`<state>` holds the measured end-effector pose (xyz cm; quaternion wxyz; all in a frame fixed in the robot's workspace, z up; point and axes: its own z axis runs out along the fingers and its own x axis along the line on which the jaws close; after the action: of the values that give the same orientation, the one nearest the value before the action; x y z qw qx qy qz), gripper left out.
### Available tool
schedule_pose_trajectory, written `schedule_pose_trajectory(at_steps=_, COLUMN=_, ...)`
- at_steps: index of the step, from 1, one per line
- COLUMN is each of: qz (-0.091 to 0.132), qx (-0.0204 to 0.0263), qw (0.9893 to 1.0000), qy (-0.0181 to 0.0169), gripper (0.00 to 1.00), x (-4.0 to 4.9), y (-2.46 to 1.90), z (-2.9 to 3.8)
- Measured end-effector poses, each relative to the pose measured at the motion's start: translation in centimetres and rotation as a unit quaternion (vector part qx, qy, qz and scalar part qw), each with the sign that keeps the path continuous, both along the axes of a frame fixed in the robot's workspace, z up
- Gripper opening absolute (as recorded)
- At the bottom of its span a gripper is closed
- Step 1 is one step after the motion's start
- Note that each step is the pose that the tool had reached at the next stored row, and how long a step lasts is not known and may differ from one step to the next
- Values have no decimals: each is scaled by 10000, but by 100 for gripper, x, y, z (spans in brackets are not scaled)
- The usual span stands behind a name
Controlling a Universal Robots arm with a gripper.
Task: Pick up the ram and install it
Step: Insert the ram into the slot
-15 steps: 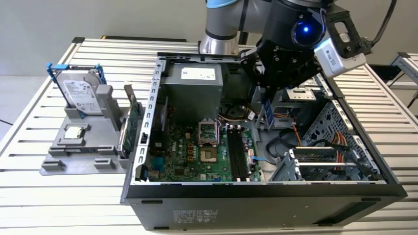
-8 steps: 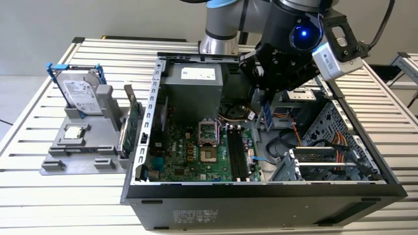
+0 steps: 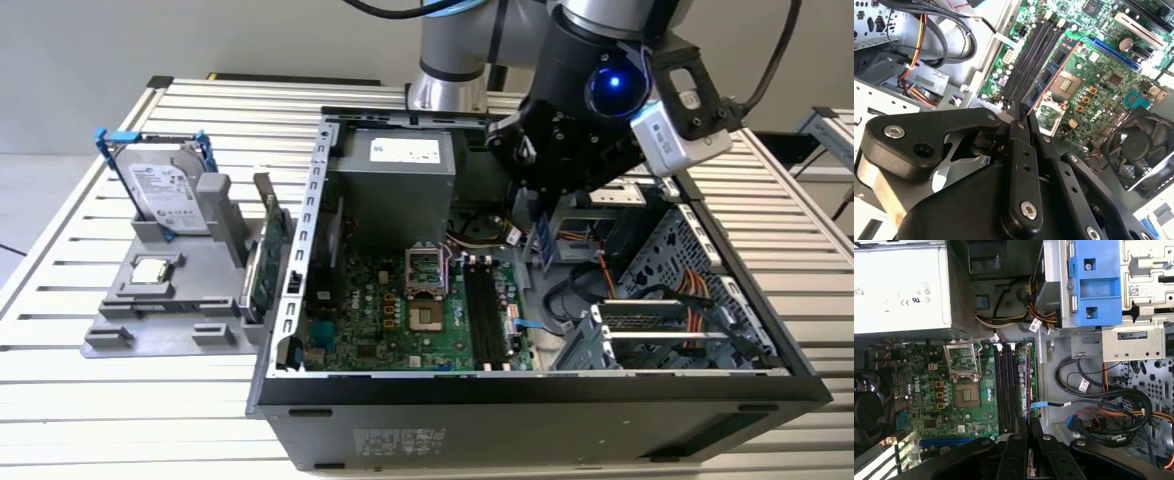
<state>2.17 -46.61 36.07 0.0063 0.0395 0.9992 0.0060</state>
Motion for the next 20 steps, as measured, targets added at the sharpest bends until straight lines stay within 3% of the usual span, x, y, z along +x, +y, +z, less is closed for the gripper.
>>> schedule_pose_trajectory(at_steps=20, qz=0, qx=4, qw=10000, qy=-10, gripper=0, x=-25, y=2, z=-204)
